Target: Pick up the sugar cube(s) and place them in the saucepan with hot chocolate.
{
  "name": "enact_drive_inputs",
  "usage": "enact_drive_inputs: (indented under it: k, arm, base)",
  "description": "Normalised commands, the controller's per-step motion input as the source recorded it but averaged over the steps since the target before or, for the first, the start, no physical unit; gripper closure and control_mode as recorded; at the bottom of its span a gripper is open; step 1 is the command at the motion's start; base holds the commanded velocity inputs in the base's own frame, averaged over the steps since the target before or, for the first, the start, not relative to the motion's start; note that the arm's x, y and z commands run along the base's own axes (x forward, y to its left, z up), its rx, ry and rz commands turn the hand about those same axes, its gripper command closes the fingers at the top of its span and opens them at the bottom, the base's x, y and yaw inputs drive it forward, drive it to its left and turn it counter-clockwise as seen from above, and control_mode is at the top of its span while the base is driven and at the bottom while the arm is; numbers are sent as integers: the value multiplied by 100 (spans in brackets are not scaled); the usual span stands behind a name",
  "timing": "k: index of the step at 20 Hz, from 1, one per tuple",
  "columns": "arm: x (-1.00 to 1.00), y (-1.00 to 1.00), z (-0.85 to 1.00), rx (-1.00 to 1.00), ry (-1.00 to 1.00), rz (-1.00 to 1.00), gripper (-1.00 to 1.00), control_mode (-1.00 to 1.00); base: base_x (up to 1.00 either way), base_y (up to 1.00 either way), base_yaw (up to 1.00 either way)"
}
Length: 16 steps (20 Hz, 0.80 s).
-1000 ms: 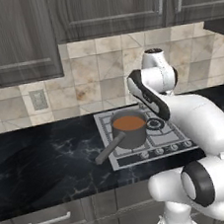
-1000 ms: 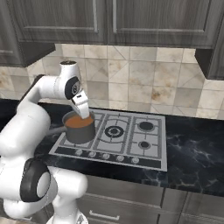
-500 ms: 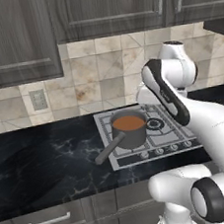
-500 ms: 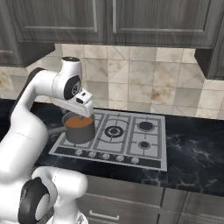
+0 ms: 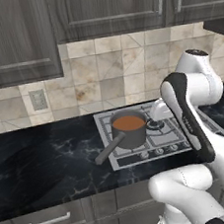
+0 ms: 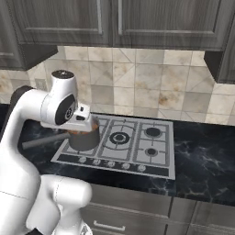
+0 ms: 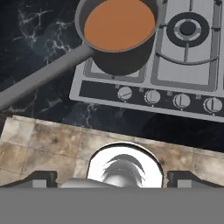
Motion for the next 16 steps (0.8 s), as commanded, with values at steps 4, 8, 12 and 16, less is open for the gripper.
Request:
enact_drive_inputs:
  k: [4, 8, 12, 16]
  arm:
    - [-16, -10, -1, 0, -4, 6, -100, -100]
    - [3, -24, 0, -1, 5, 0, -100, -100]
    - [29, -33, -9, -3, 16, -6, -100, -100]
    - [41, -43, -23, -1, 13, -12, -100, -100]
  base:
    - [0, 0, 0]
    - [0, 0, 0]
    - [0, 0, 0]
    - [0, 0, 0]
